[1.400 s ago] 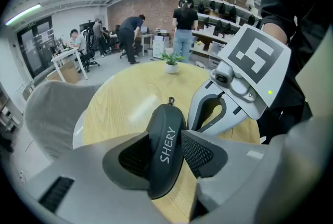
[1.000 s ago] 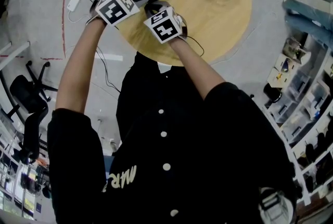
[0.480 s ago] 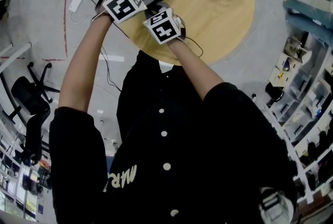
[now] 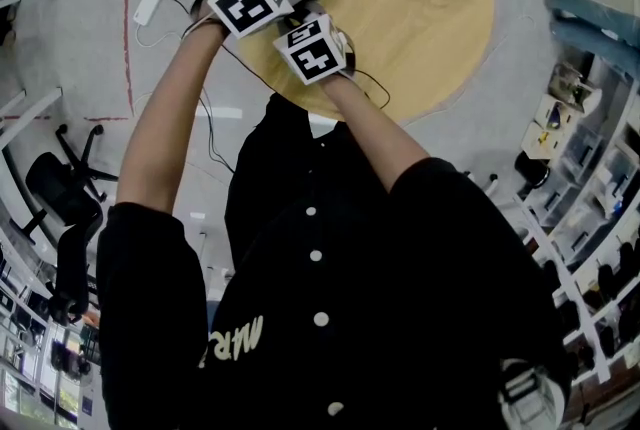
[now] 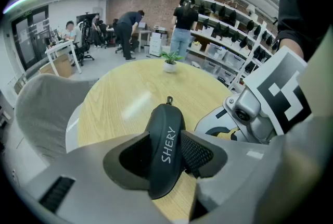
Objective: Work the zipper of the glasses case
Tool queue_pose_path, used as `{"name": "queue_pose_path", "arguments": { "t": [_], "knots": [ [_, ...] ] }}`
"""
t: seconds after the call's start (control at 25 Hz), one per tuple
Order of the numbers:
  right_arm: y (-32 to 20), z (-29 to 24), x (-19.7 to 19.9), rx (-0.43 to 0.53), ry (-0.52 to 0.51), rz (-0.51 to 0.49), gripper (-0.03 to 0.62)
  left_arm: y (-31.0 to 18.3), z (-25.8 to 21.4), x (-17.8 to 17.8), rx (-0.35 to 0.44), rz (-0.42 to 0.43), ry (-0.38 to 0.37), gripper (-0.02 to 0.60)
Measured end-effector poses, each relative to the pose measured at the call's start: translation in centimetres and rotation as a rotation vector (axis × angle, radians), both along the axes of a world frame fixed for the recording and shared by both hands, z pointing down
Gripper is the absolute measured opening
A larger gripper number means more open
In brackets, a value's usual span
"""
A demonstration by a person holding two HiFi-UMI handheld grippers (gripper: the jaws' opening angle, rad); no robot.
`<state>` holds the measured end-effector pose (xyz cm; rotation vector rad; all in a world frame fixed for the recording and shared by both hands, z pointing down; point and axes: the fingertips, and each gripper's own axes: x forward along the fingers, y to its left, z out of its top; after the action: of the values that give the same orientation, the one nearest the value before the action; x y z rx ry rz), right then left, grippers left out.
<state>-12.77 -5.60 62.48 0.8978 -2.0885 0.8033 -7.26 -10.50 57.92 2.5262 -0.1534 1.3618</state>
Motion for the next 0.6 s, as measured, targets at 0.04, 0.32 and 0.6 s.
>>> {"name": "queue_pose_path", "arguments": {
  "t": [0.04, 0.32, 0.6],
  "knots": [
    [0.0, 0.0, -0.2, 0.001, -0.001, 0.004, 0.008, -0.1, 0.0, 0.0, 0.003, 0.004, -0.001, 0.183],
    [-0.2, -0.2, -0.9, 0.008, -0.005, 0.031, 0.008, -0.2, 0.0, -0.2, -0.009, 0.007, -0.013, 0.183],
    [-0.4, 0.0, -1.8, 0.022, -0.003, 0.04, 0.008, -0.4, -0.2, -0.2, 0.003, -0.001, -0.009, 0.183]
  ]
}}
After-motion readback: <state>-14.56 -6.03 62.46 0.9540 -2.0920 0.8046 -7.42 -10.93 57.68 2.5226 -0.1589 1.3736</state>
